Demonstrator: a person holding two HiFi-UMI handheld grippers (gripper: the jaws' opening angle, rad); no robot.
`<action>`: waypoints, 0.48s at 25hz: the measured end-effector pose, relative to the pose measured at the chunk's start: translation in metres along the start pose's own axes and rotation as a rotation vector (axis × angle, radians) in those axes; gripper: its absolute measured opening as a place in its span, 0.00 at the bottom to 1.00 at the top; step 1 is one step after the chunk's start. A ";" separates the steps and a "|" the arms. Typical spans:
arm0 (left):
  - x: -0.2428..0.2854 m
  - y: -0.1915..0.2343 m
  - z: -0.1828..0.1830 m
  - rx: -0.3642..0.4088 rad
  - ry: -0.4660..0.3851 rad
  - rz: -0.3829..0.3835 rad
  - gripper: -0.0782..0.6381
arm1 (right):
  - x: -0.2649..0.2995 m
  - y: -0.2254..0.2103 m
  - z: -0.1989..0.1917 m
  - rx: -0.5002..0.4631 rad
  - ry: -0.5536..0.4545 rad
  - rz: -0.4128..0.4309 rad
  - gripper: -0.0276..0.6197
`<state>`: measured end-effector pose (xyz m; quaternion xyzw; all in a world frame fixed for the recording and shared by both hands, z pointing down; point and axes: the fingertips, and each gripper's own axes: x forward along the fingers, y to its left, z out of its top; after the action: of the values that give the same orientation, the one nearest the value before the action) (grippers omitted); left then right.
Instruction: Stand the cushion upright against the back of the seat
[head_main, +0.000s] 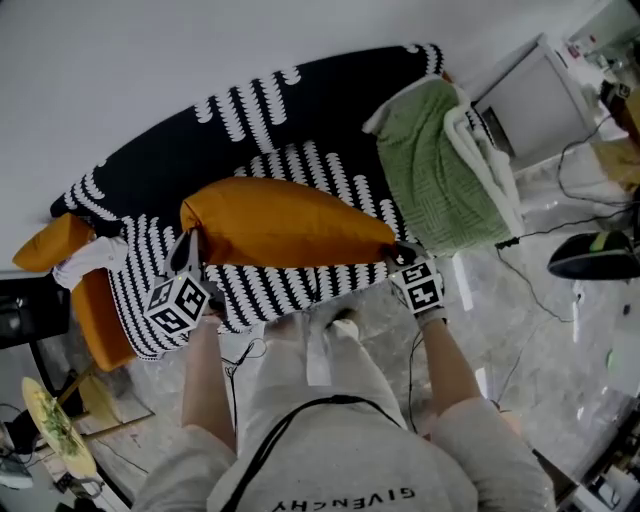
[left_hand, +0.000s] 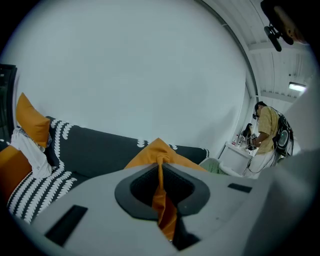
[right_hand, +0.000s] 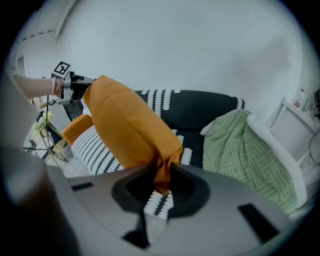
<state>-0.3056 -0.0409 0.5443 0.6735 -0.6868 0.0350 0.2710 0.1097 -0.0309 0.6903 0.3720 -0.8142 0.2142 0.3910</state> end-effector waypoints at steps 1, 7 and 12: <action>0.002 0.006 -0.001 -0.009 0.005 -0.002 0.17 | 0.001 0.000 0.007 0.006 -0.009 -0.008 0.14; 0.011 0.056 -0.009 -0.113 0.034 0.003 0.17 | 0.010 0.003 0.062 0.036 -0.067 -0.065 0.14; 0.021 0.094 -0.020 -0.193 0.068 -0.019 0.17 | 0.023 0.010 0.101 0.052 -0.082 -0.119 0.13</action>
<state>-0.3873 -0.0429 0.5996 0.6493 -0.6708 -0.0110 0.3582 0.0438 -0.0994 0.6468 0.4382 -0.8001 0.1962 0.3598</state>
